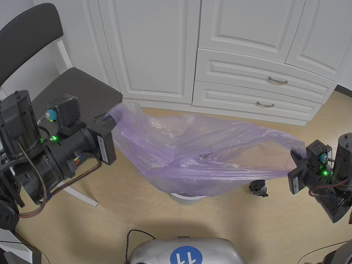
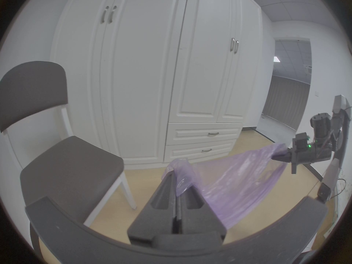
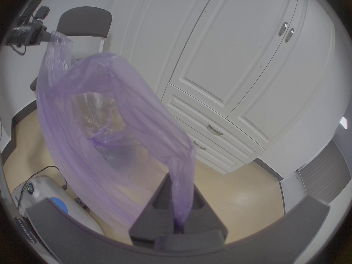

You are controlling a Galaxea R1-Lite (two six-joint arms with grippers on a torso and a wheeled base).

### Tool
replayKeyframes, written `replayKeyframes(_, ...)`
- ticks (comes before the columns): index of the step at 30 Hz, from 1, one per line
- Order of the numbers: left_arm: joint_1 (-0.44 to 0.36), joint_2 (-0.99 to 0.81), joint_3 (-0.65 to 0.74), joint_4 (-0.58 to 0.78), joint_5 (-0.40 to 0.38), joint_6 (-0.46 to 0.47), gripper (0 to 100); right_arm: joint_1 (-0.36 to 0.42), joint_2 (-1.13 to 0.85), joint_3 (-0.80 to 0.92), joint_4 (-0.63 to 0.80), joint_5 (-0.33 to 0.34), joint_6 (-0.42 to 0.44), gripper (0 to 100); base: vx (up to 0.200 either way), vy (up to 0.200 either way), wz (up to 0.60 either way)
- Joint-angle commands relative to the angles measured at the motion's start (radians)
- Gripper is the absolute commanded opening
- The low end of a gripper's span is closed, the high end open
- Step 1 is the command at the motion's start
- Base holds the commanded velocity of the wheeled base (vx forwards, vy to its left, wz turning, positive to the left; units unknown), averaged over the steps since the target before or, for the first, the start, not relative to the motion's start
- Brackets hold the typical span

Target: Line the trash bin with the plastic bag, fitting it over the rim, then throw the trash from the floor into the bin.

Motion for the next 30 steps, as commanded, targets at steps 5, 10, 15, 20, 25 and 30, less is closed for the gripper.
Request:
replayKeyframes(5, -0.135, 0.082, 0.027, -0.047, 0.021, -0.004, 0, 0.022, 0.125, 0.018, -0.147, 0.008, 0.001, 0, 0.000, 0.000, 0.00)
replayKeyframes(10, -0.184, 0.136, 0.042, -0.124, 0.021, -0.007, 0, 0.037, 0.238, 0.036, -0.331, 0.010, 0.001, 0, 0.000, 0.000, 0.00)
replayKeyframes(15, -0.216, 0.238, 0.040, -0.239, 0.027, -0.009, 0, 0.057, 0.324, 0.053, -0.494, 0.033, -0.002, 0, 0.000, 0.000, 0.00)
replayKeyframes(20, -0.230, 0.363, 0.028, -0.403, 0.046, -0.009, 0, 0.071, 0.359, 0.082, -0.573, 0.099, -0.033, 0, 0.000, 0.000, 0.00)
replayKeyframes(25, -0.238, 0.439, -0.009, -0.498, 0.052, -0.010, 0, 0.060, 0.387, 0.085, -0.626, 0.122, -0.036, 0, 0.000, 0.000, 0.00)
replayKeyframes(30, -0.219, 0.541, -0.161, -0.507, 0.050, -0.107, 0, 0.023, 0.439, 0.079, -0.712, 0.188, -0.036, 0, 0.000, 0.000, 0.00)
